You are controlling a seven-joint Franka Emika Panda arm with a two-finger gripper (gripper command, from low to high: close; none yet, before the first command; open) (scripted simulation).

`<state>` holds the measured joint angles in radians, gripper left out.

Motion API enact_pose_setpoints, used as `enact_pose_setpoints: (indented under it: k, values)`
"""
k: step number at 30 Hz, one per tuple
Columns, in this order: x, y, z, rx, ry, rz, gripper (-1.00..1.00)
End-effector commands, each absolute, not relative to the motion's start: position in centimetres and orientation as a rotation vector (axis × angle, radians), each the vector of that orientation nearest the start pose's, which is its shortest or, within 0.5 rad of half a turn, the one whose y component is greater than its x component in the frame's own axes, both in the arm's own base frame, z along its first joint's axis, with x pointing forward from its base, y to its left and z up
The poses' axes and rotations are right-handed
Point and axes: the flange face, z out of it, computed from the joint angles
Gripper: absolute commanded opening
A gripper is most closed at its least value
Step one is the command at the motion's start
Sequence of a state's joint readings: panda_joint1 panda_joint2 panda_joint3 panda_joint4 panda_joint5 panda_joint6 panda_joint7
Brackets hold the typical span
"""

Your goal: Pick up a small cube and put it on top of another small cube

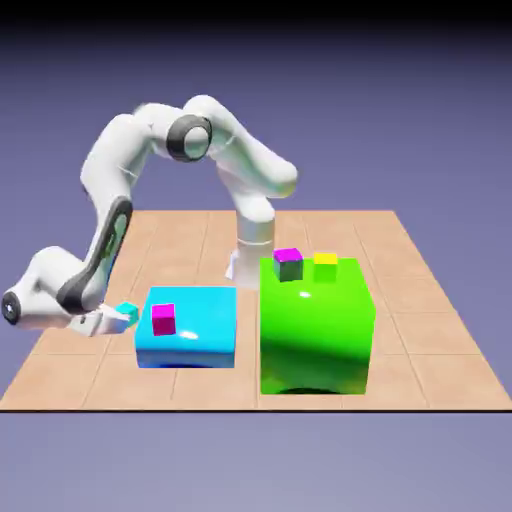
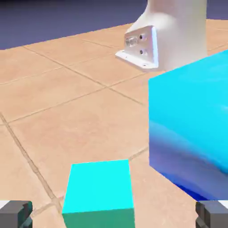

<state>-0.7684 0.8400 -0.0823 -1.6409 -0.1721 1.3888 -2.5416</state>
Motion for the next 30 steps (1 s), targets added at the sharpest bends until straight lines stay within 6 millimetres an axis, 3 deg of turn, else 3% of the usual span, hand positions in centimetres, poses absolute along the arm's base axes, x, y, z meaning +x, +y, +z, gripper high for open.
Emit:
enact_pose_setpoints:
  k: [1,6,7,8,11,12,14,18,21,30]
  values:
    - [34.1,-41.9,10.6,-1.299,-1.560,0.115,0.00]
    - [30.4,-39.3,6.4,-1.299,-1.559,0.114,0.00]
    - [30.4,-39.3,6.4,-1.299,-1.559,0.114,-1.00]
    - [30.4,-39.3,6.4,-1.299,-1.559,0.114,-1.00]
    - [32.9,-41.2,9.2,-1.300,-1.557,0.116,-1.00]
    - [33.8,-41.7,10.3,-1.300,-1.559,0.115,-1.00]
    - [38.3,-39.6,13.2,-1.282,-1.579,0.134,-1.00]
    - [47.0,-32.6,20.1,-1.224,-1.627,0.181,-1.00]
    - [51.9,-26.5,25.6,-1.168,-1.666,0.219,-1.00]
    - [47.8,-24.6,21.4,-1.168,-1.666,0.219,-1.00]
